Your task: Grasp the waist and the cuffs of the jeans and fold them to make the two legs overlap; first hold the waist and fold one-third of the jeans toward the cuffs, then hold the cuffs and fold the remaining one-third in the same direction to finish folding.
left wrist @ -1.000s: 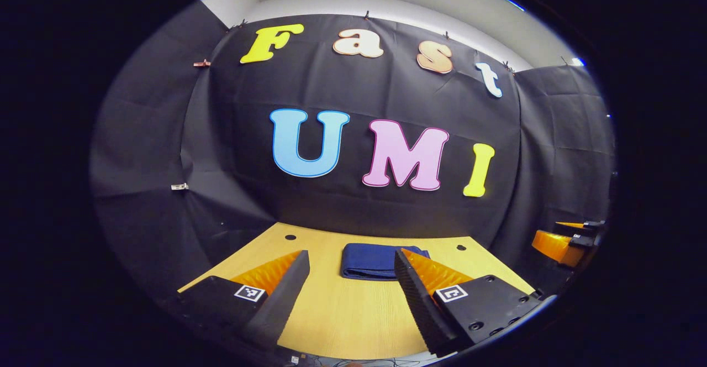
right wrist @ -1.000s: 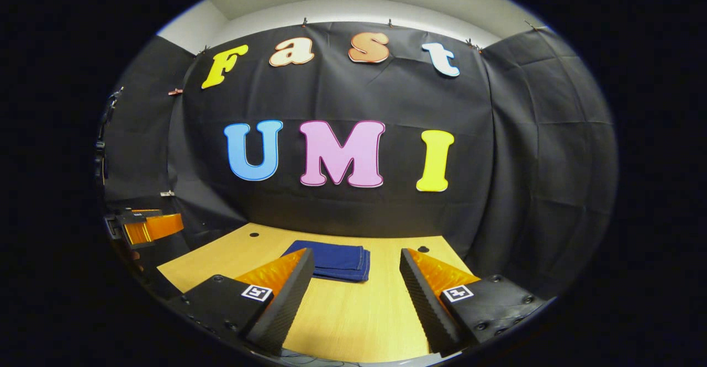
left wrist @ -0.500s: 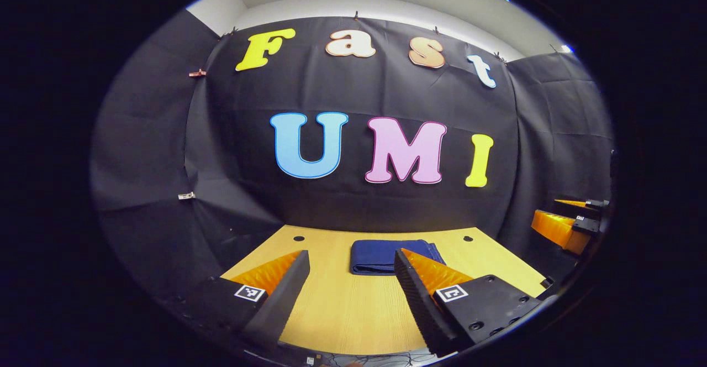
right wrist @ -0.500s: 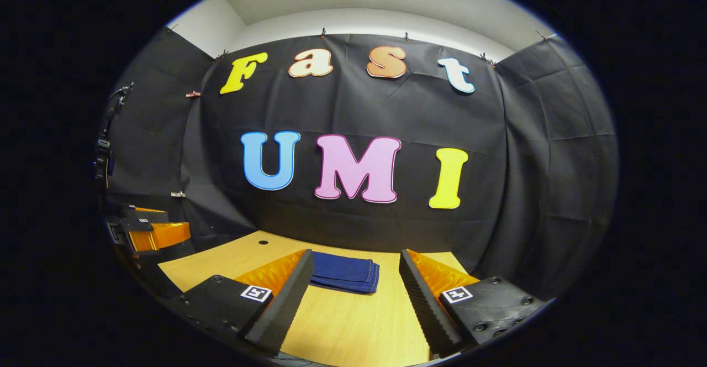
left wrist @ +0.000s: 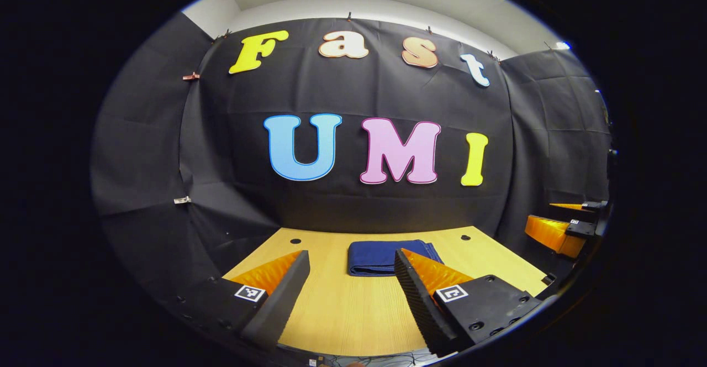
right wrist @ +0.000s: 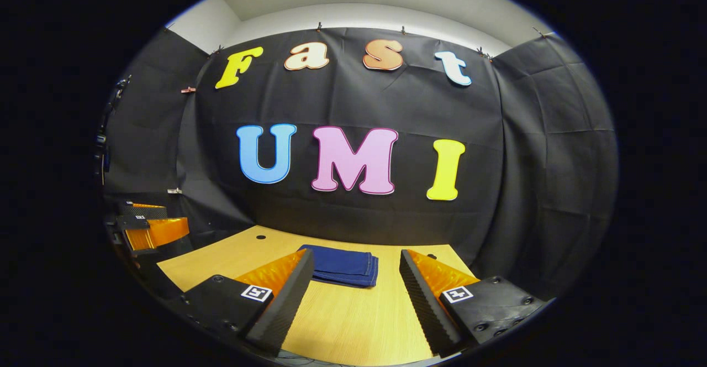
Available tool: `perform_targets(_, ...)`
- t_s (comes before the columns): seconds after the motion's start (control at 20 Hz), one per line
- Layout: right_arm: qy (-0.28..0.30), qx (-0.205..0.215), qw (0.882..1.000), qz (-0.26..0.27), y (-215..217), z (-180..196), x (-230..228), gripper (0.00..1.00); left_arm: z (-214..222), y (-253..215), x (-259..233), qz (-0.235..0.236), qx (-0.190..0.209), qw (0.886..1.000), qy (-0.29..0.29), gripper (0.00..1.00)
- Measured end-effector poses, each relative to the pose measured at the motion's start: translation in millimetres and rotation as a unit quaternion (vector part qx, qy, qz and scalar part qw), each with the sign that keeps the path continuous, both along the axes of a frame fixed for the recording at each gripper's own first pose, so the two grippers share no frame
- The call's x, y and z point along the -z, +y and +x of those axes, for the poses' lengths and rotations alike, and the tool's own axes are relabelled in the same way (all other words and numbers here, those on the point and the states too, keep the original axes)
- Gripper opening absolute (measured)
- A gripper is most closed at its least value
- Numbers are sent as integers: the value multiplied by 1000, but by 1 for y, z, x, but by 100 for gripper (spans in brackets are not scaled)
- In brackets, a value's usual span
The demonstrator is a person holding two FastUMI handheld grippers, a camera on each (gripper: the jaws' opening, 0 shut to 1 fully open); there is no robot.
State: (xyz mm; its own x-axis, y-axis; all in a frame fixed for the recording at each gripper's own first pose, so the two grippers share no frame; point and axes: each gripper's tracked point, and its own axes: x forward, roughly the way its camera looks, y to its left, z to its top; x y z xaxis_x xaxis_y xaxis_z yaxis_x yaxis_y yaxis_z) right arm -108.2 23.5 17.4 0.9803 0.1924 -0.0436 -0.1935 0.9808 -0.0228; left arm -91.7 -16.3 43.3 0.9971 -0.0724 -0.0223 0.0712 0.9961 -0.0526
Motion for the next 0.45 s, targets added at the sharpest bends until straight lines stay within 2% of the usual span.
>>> perform_targets(0.2,10,9,1000,-10,-1,-5,9,95,2,4,9,-11,8,1000,8,96)
perform_targets(0.25,14,10,1000,-12,-1,-8,12,91,2,5,14,-10,11,1000,11,96)
perform_targets(0.3,15,10,1000,-15,1,-9,13,95,2,6,17,-10,13,1000,13,96)
perform_targets(0.45,19,15,999,-20,2,-13,15,95,1,6,27,-13,24,999,27,96)
